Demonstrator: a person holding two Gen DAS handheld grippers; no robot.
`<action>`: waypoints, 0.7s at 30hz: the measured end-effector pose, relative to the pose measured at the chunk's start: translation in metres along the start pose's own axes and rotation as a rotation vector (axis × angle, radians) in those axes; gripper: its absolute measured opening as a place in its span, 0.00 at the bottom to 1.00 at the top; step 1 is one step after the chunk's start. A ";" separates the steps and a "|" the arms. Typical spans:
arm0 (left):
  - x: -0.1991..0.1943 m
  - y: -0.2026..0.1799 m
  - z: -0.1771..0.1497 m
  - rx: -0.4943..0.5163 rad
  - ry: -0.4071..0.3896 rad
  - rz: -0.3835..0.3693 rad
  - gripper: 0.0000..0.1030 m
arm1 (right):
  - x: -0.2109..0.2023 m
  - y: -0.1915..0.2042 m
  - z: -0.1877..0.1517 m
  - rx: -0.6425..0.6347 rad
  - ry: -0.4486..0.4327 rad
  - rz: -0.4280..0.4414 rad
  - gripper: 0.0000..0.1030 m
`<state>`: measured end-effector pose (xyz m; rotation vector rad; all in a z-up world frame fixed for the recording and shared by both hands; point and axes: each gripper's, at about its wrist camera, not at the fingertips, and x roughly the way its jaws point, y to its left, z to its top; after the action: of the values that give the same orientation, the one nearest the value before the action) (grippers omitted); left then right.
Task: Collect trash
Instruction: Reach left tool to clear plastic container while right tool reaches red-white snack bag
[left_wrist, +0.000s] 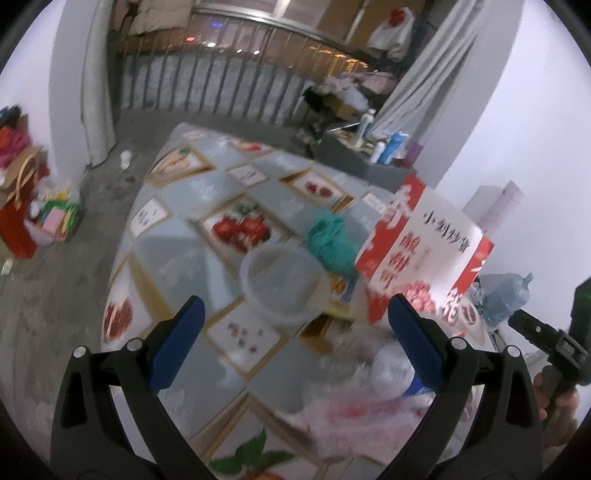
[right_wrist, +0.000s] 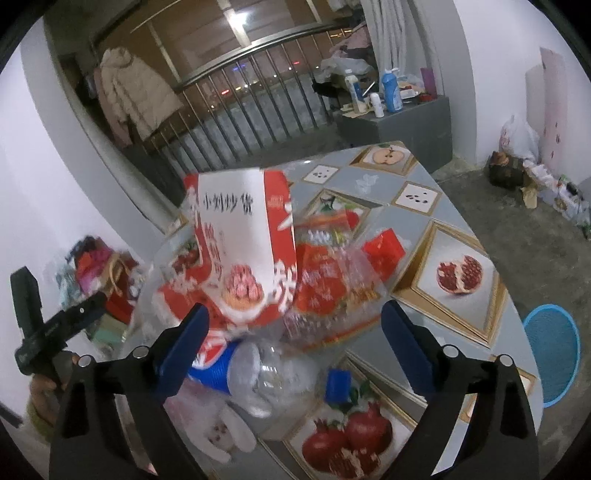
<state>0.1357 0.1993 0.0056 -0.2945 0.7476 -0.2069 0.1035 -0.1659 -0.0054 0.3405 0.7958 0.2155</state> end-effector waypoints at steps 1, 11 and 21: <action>0.003 -0.003 0.005 0.014 -0.006 -0.009 0.92 | 0.004 -0.002 0.004 0.014 0.002 0.014 0.84; 0.038 0.008 0.013 -0.021 0.076 0.042 0.80 | 0.049 -0.019 0.010 0.141 0.104 0.130 0.60; 0.068 0.016 0.016 0.014 0.162 0.129 0.55 | 0.071 -0.023 0.005 0.125 0.144 0.107 0.44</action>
<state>0.1970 0.1981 -0.0320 -0.2169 0.9217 -0.1150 0.1569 -0.1656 -0.0576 0.4907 0.9362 0.2932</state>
